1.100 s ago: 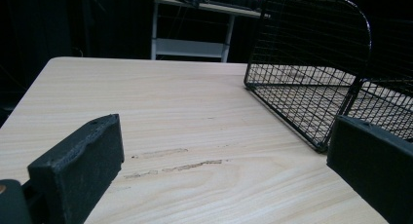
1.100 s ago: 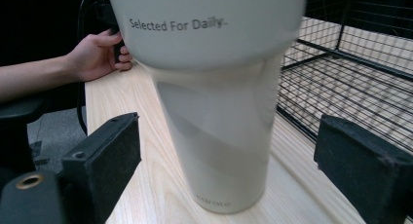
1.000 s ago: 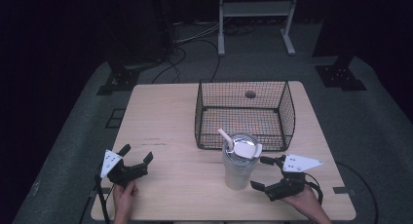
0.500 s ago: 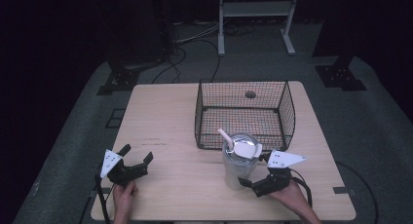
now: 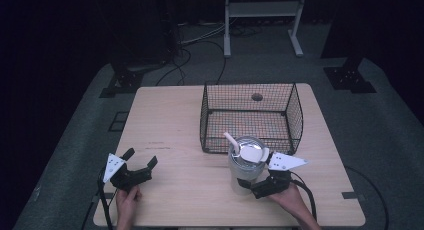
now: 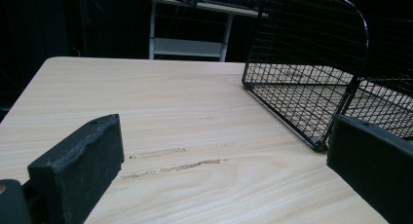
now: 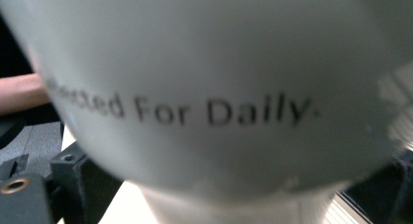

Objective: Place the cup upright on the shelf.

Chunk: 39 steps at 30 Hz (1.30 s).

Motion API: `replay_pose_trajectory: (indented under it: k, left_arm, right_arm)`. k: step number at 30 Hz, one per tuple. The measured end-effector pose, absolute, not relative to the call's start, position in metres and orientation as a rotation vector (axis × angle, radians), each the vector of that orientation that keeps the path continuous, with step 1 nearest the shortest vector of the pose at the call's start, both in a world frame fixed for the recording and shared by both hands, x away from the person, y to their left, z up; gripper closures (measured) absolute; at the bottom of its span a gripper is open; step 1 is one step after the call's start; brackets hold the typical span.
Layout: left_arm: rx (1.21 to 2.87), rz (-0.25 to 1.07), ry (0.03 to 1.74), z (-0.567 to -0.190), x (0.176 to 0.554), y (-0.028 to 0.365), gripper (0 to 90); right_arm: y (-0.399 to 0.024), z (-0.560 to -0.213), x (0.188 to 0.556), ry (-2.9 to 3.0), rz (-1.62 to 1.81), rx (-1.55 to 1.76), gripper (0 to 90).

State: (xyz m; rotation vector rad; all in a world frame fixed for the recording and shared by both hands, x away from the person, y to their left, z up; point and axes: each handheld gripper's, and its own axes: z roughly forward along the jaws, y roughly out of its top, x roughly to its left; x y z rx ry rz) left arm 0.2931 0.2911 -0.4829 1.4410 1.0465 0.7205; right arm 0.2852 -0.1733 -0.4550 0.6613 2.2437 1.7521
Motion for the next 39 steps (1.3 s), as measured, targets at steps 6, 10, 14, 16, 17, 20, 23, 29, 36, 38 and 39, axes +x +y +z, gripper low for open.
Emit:
replay_pose_trajectory:
  k: [6, 10, 14, 16, 17, 20, 23, 29, 36, 38, 39]
  left_arm:
    - [1.441, 0.719, 1.046, -0.483, 0.293, 0.291, 0.0]
    - [1.441, 0.719, 1.046, -0.483, 0.293, 0.291, 0.0]
    - [1.44, 0.717, 1.046, -0.483, 0.293, 0.291, 0.0]
    - [1.439, 0.717, 1.046, -0.483, 0.293, 0.292, 0.0]
    - [1.439, 0.717, 1.045, -0.483, 0.293, 0.292, 0.0]
    - [1.438, 0.716, 1.046, -0.483, 0.293, 0.292, 0.0]
    - [1.439, 0.715, 1.047, -0.483, 0.293, 0.292, 0.0]
    - [1.435, 0.715, 1.048, -0.483, 0.293, 0.292, 0.0]
    - [1.436, 0.715, 1.049, -0.483, 0.293, 0.292, 0.0]
    - [1.437, 0.715, 1.05, -0.483, 0.293, 0.292, 0.0]
    - [1.437, 0.715, 1.05, -0.483, 0.293, 0.292, 0.0]
  right_arm:
    - [-0.171, -0.455, 0.286, 2.229, 1.75, 0.637, 6.5]
    - [-0.171, -0.455, 0.285, 2.218, 1.74, 0.613, 7.3]
    - [-0.172, -0.455, 0.285, 2.216, 1.74, 0.603, 7.5]
    - [-0.172, -0.455, 0.286, 2.219, 1.741, 0.601, 7.5]
    - [-0.172, -0.455, 0.286, 2.221, 1.743, 0.601, 7.5]
    - [-0.173, -0.454, 0.288, 2.235, 1.748, 0.6, 7.6]
    - [-0.174, -0.452, 0.291, 2.245, 1.774, 0.6, 7.7]
    - [-0.174, -0.441, 0.295, 2.242, 1.785, 0.569, 7.7]
    - [-0.175, -0.415, 0.306, 2.237, 1.801, 0.537, 7.7]
    - [-0.175, -0.406, 0.309, 2.234, 1.803, 0.521, 7.6]
    - [-0.175, -0.406, 0.309, 2.234, 1.803, 0.521, 7.6]
